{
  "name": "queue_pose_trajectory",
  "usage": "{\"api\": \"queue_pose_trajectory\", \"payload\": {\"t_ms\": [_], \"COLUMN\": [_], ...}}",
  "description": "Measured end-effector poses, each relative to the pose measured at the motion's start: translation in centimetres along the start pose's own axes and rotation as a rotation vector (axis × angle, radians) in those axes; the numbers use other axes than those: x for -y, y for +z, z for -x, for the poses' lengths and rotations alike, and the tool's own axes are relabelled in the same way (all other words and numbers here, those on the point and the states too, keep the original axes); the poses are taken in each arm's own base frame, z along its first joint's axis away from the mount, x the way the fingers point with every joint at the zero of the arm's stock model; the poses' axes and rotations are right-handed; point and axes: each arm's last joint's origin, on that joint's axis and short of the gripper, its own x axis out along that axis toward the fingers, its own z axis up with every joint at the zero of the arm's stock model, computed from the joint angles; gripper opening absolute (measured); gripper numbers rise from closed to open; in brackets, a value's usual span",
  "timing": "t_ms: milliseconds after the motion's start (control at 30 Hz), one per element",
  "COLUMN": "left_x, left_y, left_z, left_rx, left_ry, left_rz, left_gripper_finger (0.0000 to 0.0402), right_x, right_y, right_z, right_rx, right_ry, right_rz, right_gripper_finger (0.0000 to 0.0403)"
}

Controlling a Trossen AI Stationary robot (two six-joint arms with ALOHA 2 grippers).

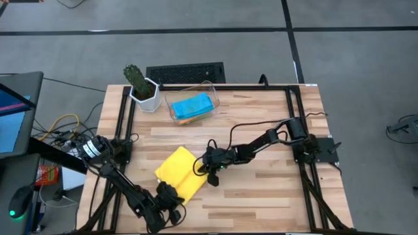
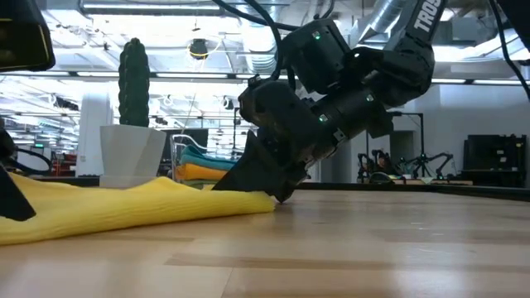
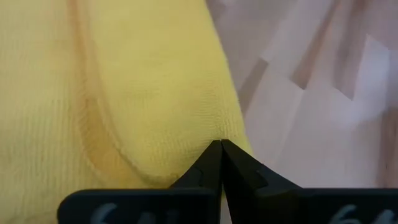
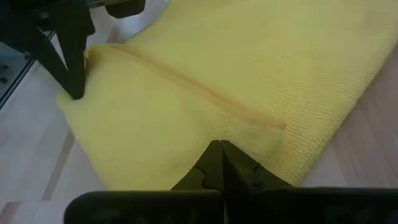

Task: Fold microfiber towels
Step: Fold the yellow microfiber cloth

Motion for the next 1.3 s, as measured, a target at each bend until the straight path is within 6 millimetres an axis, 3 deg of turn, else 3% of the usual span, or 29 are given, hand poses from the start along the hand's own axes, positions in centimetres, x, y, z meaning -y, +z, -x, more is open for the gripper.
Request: {"api": "queue_pose_trajectory", "payload": {"t_ms": [200, 333, 433, 500, 633, 800, 1133, 1300], "left_x": [0.8, 2.6, 2.4, 2.0, 0.5, -0.4, -0.5, -0.5], "left_y": [0.8, 3.0, 3.6, 3.3, 1.4, -0.7, -1.0, -1.0], "left_z": [1.6, 4.6, 5.3, 4.6, 1.8, -0.1, -0.4, -0.4], "left_rx": [0.036, 0.169, 0.297, 0.340, 0.262, 0.189, 0.154, 0.154], "left_ry": [-0.043, -0.091, -0.051, -0.029, 0.034, 0.079, 0.092, 0.093], "left_rz": [0.070, 0.041, 0.007, 0.043, 0.079, 0.120, 0.140, 0.140], "left_gripper_finger": [0.0000, 0.0000, 0.0000, 0.0000, 0.0000, 0.0000, 0.0000, 0.0000], "right_x": [0.0, 0.1, 0.1, 0.1, 0.1, 0.1, -0.2, 0.4], "right_y": [0.0, 0.0, 0.0, 0.0, 0.1, 0.1, 2.8, 2.0], "right_z": [0.0, 0.0, 0.0, 0.0, 0.0, 0.0, 0.9, 0.8], "right_rx": [-0.002, 0.000, 0.002, 0.007, 0.009, 0.013, 0.197, 0.127], "right_ry": [-0.002, -0.016, -0.020, -0.025, -0.026, -0.025, -0.067, -0.119], "right_rz": [-0.001, -0.002, -0.003, -0.003, -0.003, -0.019, -0.016, -0.018], "right_gripper_finger": [0.0020, 0.0028, 0.0027, 0.0023, 0.0020, 0.0027, 0.0018, 0.0029]}}
